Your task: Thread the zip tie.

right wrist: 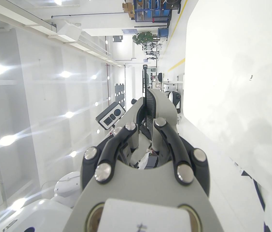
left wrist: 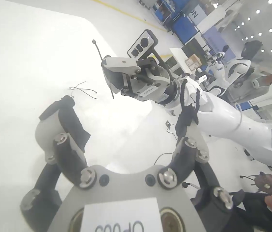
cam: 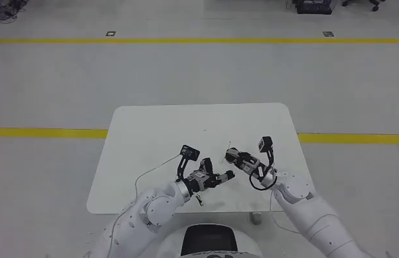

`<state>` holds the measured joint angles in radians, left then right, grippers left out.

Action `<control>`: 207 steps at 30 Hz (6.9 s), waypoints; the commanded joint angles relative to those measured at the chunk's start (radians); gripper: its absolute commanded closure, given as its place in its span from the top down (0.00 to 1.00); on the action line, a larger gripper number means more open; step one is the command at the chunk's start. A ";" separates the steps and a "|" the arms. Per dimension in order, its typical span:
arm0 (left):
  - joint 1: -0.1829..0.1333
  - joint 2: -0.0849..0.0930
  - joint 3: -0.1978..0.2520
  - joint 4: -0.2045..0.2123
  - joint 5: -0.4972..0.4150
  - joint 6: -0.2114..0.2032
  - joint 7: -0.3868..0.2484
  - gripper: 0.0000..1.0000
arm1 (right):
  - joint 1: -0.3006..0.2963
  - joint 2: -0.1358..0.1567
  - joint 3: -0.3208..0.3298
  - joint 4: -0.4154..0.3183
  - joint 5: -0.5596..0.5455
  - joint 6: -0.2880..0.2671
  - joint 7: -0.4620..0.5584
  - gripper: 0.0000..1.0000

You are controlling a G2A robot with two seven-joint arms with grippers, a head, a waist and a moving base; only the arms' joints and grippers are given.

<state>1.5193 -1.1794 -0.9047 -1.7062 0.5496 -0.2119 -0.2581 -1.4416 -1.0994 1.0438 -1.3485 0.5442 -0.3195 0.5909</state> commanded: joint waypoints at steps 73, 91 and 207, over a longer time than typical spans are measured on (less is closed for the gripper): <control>-0.043 -0.030 0.060 0.111 -0.053 0.024 0.237 0.47 | -0.002 -0.061 -0.010 0.012 0.003 0.027 -0.054 0.00; -0.055 -0.034 0.070 0.123 -0.059 0.028 0.228 0.25 | -0.004 -0.072 0.004 0.028 -0.010 0.014 -0.054 0.00; -0.443 0.030 -0.108 0.564 -0.822 0.078 -0.852 0.00 | 0.115 -0.045 0.153 0.245 -0.007 0.083 0.579 1.00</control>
<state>1.0760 -1.1490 -1.0129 -1.1420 -0.2713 -0.1339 -1.1101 -1.3261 -1.1445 1.1967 -1.1038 0.5374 -0.2361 1.1696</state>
